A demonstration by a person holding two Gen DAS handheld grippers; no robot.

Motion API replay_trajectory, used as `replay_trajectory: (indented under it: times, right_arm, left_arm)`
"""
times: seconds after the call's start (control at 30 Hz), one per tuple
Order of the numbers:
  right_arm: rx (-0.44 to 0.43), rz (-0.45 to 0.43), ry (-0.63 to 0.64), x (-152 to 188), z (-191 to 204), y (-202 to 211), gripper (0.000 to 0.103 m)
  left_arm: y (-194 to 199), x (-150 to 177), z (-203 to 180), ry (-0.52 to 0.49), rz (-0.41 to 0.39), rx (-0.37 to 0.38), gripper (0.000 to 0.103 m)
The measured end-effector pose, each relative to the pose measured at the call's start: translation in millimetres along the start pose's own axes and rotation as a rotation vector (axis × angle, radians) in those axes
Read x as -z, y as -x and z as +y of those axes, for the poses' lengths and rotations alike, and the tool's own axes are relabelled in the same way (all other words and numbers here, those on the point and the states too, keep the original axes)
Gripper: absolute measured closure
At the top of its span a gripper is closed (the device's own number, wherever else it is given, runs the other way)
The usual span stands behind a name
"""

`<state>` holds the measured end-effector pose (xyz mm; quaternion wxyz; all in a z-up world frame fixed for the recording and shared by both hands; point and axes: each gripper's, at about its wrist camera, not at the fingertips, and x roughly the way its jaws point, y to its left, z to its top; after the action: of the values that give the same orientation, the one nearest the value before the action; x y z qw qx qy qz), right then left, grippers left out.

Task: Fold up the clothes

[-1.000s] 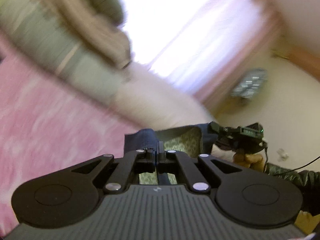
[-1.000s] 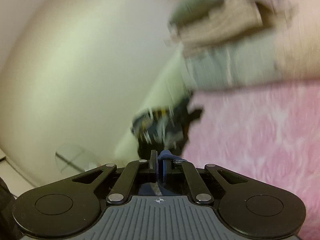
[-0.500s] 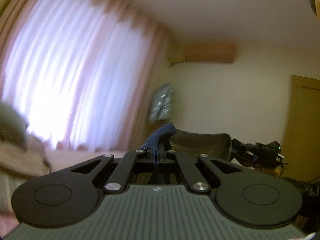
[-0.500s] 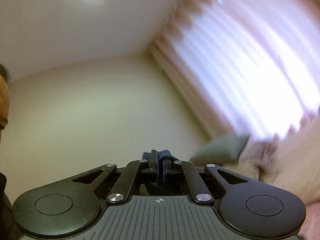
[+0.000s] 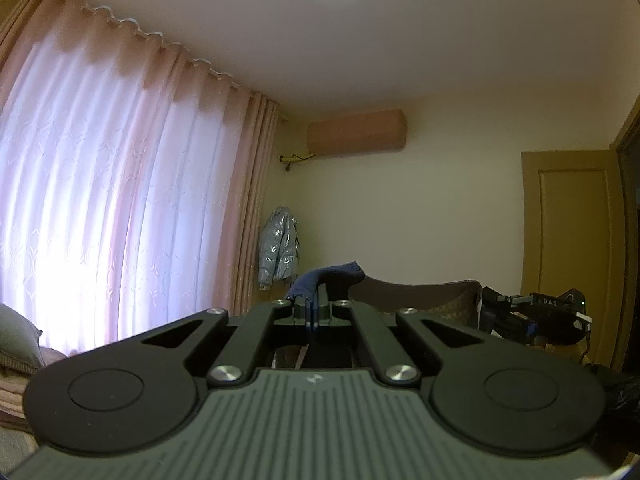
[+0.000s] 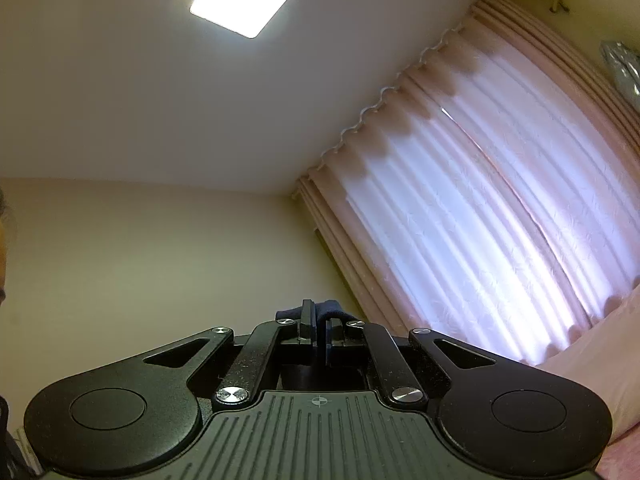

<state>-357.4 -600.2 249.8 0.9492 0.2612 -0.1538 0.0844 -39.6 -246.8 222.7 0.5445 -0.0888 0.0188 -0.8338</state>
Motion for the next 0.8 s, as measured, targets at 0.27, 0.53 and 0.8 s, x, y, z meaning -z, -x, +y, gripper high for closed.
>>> replay_trajectory:
  times: [0.27, 0.53, 0.8]
  right_arm:
    - [0.095, 0.138, -0.004, 5, -64, -51, 0.101]
    - [0.213, 0.380, -0.139, 76, -324, -166, 0.101]
    - [0.575, 0.783, -0.264, 255, -571, -221, 0.030]
  left_arm:
    - [-41, 50, 48, 0.125, 0.123, -0.083, 0.103]
    - [-184, 201, 176, 0.236, 0.347, -0.310, 0.103]
    - [-265, 436, 277, 0.421, 0.848, -0.526, 0.091]
